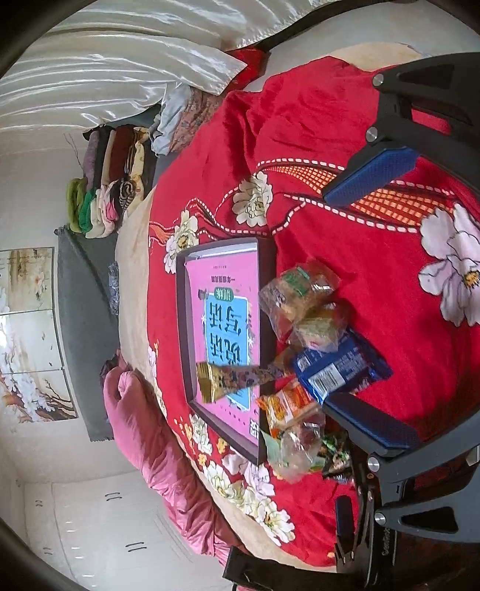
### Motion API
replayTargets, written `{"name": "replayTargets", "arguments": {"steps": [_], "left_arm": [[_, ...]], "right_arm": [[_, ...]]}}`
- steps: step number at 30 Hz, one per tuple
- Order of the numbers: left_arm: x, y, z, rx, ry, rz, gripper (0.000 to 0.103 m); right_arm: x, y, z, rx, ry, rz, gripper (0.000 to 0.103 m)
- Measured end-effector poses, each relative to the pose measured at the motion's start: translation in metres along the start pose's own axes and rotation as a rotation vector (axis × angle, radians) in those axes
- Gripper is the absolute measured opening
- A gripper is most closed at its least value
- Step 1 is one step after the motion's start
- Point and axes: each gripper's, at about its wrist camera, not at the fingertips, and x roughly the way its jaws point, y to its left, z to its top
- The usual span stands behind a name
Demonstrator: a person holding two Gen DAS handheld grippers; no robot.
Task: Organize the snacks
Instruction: 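Grasp the clear cookie bag with the right tool while the left tool grasps dark candy packets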
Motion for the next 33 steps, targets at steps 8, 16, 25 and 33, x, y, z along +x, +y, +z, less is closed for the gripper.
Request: {"name": "replayTargets", "arguments": {"steps": [8, 16, 25, 33], "left_arm": [[0.013, -0.006, 0.005, -0.011, 0.009, 0.004, 0.098], [0.023, -0.001, 0.008, -0.038, 0.025, 0.008, 0.090], [0.027, 0.000, 0.009, -0.045, 0.023, 0.023, 0.080], [0.028, 0.005, 0.007, -0.049, 0.019, 0.012, 0.076]], "right_arm": [[0.036, -0.019, 0.003, 0.006, 0.046, -0.016, 0.103], [0.066, -0.028, 0.011, -0.007, 0.065, 0.014, 0.101], [0.091, -0.027, 0.018, -0.025, 0.092, 0.114, 0.077], [0.103, -0.029, 0.020, -0.007, 0.120, 0.189, 0.051]]}}
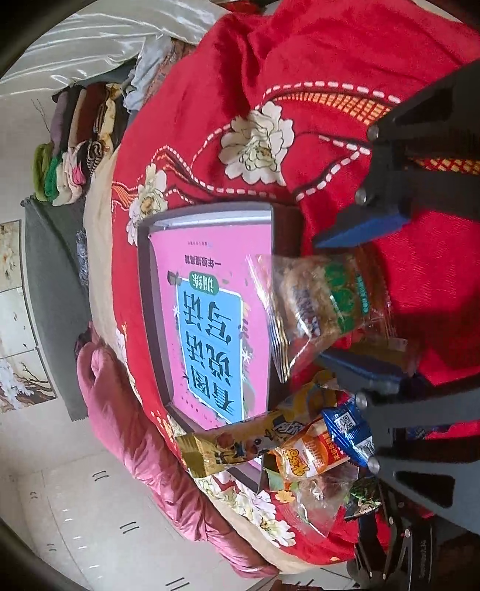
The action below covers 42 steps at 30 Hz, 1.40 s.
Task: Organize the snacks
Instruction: 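Grasp the clear cookie bag with the right tool while the left tool grasps dark candy packets, then carry the cookie bag into the pink tray with the right tool while the left tool carries the candy packets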
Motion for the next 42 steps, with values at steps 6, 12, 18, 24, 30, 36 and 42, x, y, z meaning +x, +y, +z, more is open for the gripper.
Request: {"name": "replayTargets", "arguments": {"steps": [6, 12, 18, 24, 30, 36, 42], "left_arm": [[-0.001, 0.005, 0.000, -0.004, -0.001, -0.016, 0.072], [-0.006, 0.008, 0.000, 0.001, 0.003, -0.025, 0.058], [-0.010, 0.010, -0.001, 0.006, 0.007, -0.046, 0.054], [-0.019, 0.015, -0.001, 0.000, 0.014, -0.066, 0.053], [-0.035, 0.022, 0.003, -0.014, -0.009, -0.086, 0.053], [-0.044, 0.029, 0.004, -0.035, -0.021, -0.090, 0.053], [-0.058, 0.032, 0.007, -0.031, -0.063, -0.086, 0.053]], "right_arm": [[-0.006, 0.000, -0.002, -0.013, -0.027, -0.003, 0.046], [-0.024, 0.002, -0.005, -0.010, -0.075, 0.002, 0.045], [-0.033, 0.009, -0.003, -0.037, -0.105, 0.008, 0.045], [-0.034, 0.011, 0.000, -0.047, -0.113, 0.008, 0.045], [-0.040, 0.012, 0.003, -0.046, -0.133, 0.014, 0.045], [-0.043, 0.011, 0.005, -0.039, -0.144, 0.011, 0.045], [-0.049, 0.009, 0.009, -0.031, -0.159, 0.018, 0.045]]}}
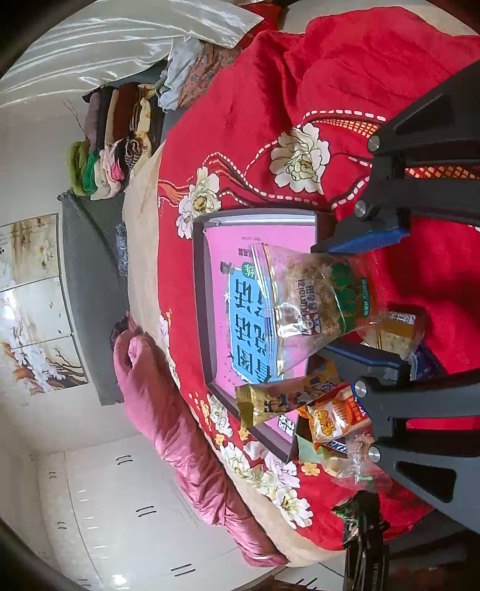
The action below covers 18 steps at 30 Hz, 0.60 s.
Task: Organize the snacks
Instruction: 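Carry the cookie bag into the pink tray with the right tool while the left tool carries the candy packets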
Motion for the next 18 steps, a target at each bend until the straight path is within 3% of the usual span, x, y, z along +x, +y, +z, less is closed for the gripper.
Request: {"name": "replayTargets", "arguments": {"steps": [18], "left_arm": [[-0.014, 0.011, 0.035, -0.040, -0.094, 0.006, 0.053]], "right_arm": [[-0.003, -0.003, 0.017, 0.019, -0.062, 0.002, 0.045]]}}
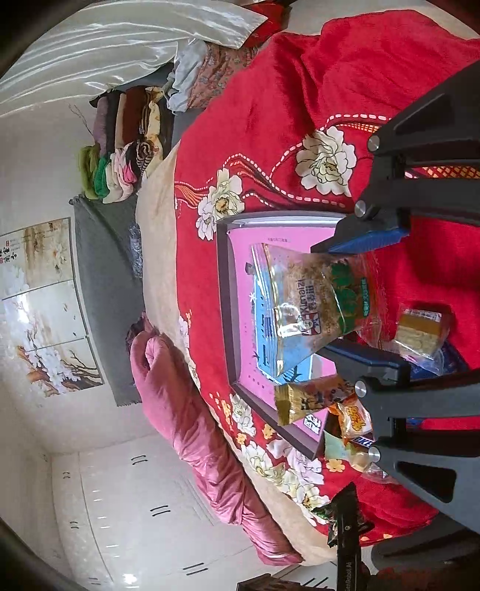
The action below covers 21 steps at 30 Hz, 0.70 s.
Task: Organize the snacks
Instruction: 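Carry the cookie bag into the pink tray with the right tool while the left tool carries the candy packets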
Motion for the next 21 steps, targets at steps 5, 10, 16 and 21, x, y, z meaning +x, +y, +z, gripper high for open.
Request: {"name": "replayTargets", "arguments": {"steps": [5, 10, 16, 21], "left_arm": [[0.003, -0.001, 0.010, -0.008, -0.013, 0.007, 0.053], [0.005, -0.003, 0.022, -0.026, -0.033, -0.002, 0.053], [0.010, -0.011, 0.037, -0.023, -0.055, -0.009, 0.053], [0.018, -0.019, 0.049, -0.023, -0.063, -0.011, 0.053]], "right_arm": [[0.003, -0.004, 0.005, 0.007, -0.006, -0.005, 0.045], [0.006, -0.007, 0.011, 0.010, -0.015, -0.009, 0.045], [0.013, -0.013, 0.017, 0.013, -0.018, -0.015, 0.045], [0.019, -0.016, 0.020, 0.018, -0.017, -0.018, 0.045]]}}
